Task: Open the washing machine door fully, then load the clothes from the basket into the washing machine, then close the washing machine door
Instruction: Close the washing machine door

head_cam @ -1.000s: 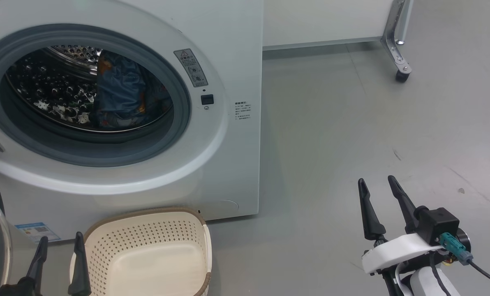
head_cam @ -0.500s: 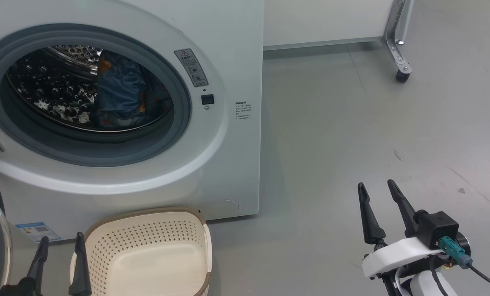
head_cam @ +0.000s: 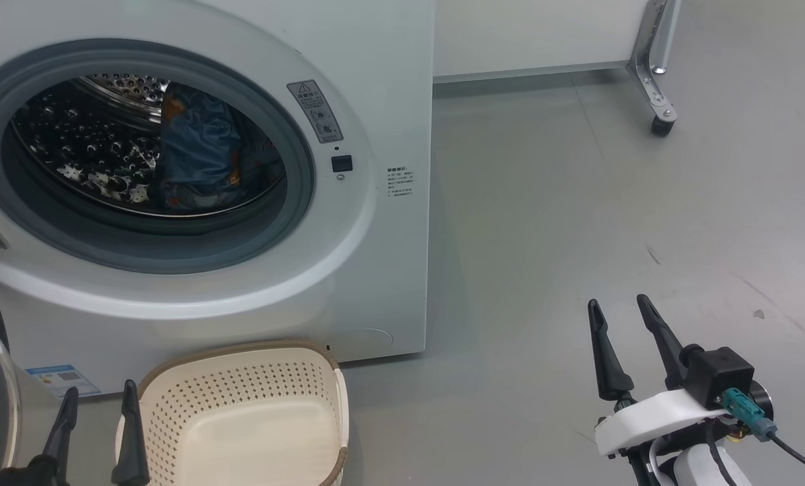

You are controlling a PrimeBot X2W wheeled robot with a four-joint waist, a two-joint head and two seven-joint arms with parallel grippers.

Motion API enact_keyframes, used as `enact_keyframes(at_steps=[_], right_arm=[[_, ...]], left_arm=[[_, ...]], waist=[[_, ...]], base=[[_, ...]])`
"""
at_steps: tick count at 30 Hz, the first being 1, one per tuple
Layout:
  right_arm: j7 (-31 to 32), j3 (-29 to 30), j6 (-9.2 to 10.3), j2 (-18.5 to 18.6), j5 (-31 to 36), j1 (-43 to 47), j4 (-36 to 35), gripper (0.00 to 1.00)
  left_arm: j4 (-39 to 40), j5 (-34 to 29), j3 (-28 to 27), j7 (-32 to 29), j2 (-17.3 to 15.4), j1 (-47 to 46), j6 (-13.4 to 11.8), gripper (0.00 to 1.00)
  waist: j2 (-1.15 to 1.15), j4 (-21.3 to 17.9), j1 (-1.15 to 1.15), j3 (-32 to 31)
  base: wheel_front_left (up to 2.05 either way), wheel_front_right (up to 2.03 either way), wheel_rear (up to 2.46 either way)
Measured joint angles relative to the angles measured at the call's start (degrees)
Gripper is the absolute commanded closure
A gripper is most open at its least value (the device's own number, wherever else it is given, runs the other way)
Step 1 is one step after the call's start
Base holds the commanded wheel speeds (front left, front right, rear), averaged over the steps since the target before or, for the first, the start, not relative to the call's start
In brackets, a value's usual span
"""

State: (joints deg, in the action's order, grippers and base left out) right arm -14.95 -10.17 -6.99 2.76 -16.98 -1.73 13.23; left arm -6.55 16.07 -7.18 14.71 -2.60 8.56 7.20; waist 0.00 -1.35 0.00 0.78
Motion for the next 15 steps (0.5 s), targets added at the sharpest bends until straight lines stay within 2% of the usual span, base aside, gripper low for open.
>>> enact_keyframes(at_steps=[15], right_arm=[[0.00, 0.12, 0.00, -0.03, 0.00, 0.01, 0.00, 0.00]], left_arm=[[0.03, 0.81, -0.05, 0.00, 0.02, 0.01, 0.00, 0.00]], waist=[[0.00, -0.09, 0.00, -0.23]], base=[[-0.01, 0.01, 0.00]])
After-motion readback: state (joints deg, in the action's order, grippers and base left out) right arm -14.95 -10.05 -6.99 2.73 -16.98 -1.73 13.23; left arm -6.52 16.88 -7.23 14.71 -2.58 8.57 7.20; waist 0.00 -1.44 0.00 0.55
